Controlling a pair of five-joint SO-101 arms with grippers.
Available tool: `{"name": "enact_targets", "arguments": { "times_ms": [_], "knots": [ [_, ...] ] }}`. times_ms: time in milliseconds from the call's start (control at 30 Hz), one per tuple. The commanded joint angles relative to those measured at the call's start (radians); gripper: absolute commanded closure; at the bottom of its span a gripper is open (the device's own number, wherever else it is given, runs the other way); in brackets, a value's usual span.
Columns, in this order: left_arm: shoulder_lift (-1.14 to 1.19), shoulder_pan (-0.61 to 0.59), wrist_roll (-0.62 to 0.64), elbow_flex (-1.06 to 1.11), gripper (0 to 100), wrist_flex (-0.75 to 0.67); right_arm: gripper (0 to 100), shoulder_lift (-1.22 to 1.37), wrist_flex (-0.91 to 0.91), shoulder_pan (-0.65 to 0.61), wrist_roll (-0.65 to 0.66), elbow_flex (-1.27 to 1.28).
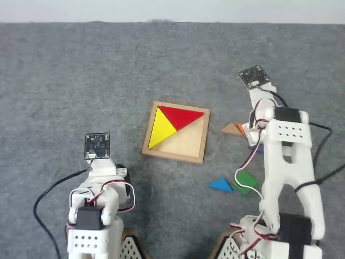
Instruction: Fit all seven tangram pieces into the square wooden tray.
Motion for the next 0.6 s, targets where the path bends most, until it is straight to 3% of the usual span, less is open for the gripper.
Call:
{"name": "enact_targets", "arguments": {
  "times_ms": [0,67,233,400,567],
  "knots": [
    [-0.020,-0.006,-0.015,-0.013,99,0.005,86.7,-0.064,0.050,0.012,0.055,-0.011],
    [-0.020,-0.006,-0.015,-0.013,99,0.005,85.6,-0.073,0.105,0.013,0.057,-0.006],
    [-0.020,-0.006,-0.015,-0.013,99,0.005,95.7,-0.113,0.200,0.013,0.058,0.089],
    [-0.020,-0.006,-0.015,-0.013,99,0.005,90.6,-0.289,0.165,0.010,0.060,0.238],
    [-0.020,-0.006,-0.015,-0.013,99,0.005,85.9,-0.372,0.331,-0.082,0.181,0.278]
  ]
}}
